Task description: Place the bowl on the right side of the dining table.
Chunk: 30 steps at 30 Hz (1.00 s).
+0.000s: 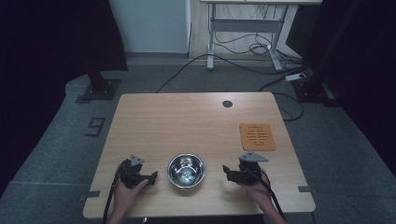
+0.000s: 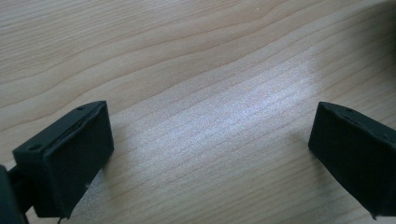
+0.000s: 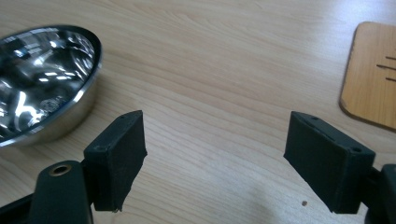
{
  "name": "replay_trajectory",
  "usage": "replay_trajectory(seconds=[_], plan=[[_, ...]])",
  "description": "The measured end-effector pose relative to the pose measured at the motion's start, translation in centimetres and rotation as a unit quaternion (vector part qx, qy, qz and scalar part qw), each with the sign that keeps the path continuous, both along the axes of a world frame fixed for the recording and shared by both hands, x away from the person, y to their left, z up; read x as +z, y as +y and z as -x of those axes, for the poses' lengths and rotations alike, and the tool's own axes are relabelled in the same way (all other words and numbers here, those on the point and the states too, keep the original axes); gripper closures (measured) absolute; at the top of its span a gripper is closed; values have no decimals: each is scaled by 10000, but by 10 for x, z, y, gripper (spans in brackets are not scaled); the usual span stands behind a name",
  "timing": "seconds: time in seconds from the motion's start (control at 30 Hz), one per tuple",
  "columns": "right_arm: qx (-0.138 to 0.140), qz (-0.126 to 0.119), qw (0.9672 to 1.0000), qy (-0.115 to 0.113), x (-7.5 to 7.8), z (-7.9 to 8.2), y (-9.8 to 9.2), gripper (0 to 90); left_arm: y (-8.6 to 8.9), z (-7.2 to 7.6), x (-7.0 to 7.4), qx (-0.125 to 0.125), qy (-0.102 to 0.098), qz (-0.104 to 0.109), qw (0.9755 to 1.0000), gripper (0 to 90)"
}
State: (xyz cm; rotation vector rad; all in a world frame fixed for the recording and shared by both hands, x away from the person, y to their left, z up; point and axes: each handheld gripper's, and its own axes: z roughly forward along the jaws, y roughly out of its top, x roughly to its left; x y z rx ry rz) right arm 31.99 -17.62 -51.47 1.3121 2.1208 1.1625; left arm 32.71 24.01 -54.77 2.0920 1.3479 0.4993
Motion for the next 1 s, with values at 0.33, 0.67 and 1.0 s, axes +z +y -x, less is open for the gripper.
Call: replay_trajectory(seconds=[0.33,0.67,1.0], plan=[[122,-136,9998,-35,20,0,10,210,0,0,0,0,0,-1,10000,0],[333,-244,9991,-47,30,-8,34,217,0,0,0,1,-3,-1,10000,0],[432,-220,9988,24,27,-13,49,220,0,0,0,1,-3,-1,10000,0]])
